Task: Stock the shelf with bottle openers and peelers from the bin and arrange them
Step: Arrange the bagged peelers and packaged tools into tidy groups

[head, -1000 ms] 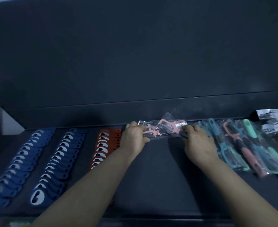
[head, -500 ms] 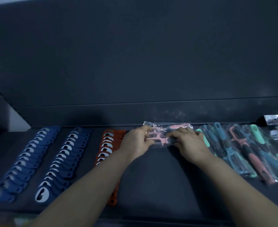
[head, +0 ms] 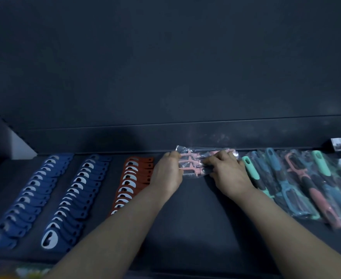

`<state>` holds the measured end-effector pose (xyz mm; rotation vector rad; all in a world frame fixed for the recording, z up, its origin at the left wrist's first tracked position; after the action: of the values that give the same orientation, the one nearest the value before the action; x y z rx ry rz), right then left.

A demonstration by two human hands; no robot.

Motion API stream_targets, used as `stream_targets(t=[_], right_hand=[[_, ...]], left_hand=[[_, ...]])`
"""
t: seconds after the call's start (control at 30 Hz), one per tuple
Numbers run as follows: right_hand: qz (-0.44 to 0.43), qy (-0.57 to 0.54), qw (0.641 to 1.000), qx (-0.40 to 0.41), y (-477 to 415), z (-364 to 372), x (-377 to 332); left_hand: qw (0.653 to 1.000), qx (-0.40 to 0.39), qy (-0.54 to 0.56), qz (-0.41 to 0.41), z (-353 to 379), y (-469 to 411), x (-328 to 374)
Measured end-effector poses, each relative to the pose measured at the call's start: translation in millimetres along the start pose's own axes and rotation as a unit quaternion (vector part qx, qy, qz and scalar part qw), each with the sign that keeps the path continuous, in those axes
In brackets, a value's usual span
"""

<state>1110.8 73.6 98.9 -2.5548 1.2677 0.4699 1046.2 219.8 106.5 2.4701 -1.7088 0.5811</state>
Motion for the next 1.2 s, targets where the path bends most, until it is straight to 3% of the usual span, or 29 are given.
stream_targets(t=[0.23,0.43,0.7,0.8,1.07,1.2], right_hand=[[-0.015,-0.017,0.999,0.044,21.2,-26.3,10.3],[0.042,0.021,0.996,0.074,61.0,-70.5,69.1],[0.176,0.074,0.97,0.149,129.1,-145.8,169.6],[0.161,0.036,0.979,0.12,130.0,-144.4,173.3],[0.16,0.095,0.982,0.031,114.4,-120.3,162.7],[0.165,0.059,0.984,0.02,113.5,-119.0,160.3]], left_hand=[[0.998,0.049,-0.024,0.025,-16.7,-1.8,29.8],[0.995,-0.031,-0.029,0.092,12.1,-2.1,114.9],[0.985,-0.075,-0.005,0.156,49.3,5.7,233.9],[0.987,-0.07,-0.004,0.142,56.5,5.5,255.2],[0.993,-0.066,0.002,0.098,58.2,-0.3,249.7],[0.995,-0.056,0.012,0.081,52.8,0.2,243.2]])
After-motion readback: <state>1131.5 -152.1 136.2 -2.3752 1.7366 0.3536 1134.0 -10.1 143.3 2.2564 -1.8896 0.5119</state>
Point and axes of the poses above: each hand's wrist, its own y-axis away from the middle knuckle, its own z-axis out of the palm, x = y × z, the point moved 10 cm from there along -y, towards the middle knuckle, and after that the axes turned 7 degrees about -y, right-handed, at the moved point
